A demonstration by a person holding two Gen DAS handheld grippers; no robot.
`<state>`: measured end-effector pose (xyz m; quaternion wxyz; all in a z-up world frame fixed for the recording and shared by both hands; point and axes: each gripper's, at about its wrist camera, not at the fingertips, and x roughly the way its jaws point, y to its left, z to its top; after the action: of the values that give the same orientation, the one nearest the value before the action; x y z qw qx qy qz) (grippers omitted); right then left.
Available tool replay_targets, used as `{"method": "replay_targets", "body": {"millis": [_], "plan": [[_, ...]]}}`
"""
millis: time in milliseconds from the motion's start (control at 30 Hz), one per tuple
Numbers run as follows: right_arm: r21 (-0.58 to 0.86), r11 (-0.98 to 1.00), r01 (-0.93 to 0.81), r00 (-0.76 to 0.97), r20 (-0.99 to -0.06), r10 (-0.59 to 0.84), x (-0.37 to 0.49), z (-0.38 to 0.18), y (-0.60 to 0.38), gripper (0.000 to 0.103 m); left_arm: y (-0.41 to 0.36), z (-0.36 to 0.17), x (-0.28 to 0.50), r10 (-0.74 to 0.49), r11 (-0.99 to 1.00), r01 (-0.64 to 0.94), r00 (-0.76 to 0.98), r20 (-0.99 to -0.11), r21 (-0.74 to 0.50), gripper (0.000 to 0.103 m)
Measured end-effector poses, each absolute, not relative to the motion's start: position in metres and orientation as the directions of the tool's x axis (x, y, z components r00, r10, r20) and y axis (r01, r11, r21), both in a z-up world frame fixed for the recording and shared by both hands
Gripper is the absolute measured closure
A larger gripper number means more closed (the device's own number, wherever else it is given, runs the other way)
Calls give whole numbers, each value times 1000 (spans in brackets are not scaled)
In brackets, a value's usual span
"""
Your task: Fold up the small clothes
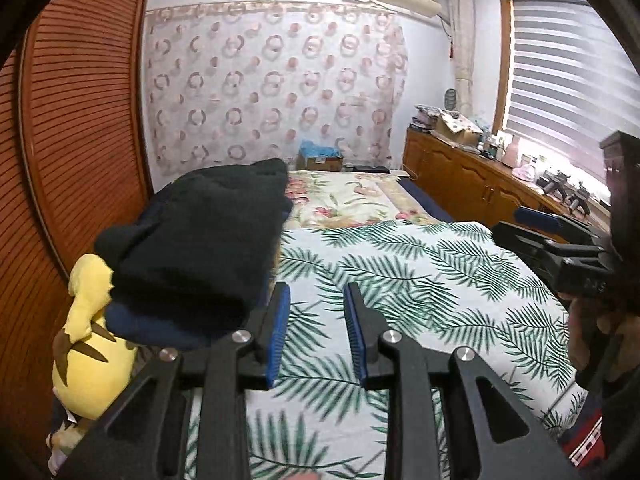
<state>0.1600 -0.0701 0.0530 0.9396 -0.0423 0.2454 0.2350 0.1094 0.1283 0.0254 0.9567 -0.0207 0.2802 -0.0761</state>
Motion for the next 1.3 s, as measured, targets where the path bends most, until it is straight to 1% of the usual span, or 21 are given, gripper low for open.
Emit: {"method": "replay_targets", "body": {"millis": [167,433,633,1300], "plan": [[21,934,-357,830,-452,327,125,55,-106,14,101,39,98,-146,989,142,854,-500,-46,74],[53,967,-251,883,-397,251,92,71,-149,14,83,59,89,-144,989,138,874,-463,-47,74],[52,974,-222,899,-375,225,83,79,-161,14,82,63,87,-127,992,118,882,-454,-47,73],[58,976,-209,901,-377,215,82,77,-165,14,81,62,82,-117,993,102,886,-449,-58,73]]}}
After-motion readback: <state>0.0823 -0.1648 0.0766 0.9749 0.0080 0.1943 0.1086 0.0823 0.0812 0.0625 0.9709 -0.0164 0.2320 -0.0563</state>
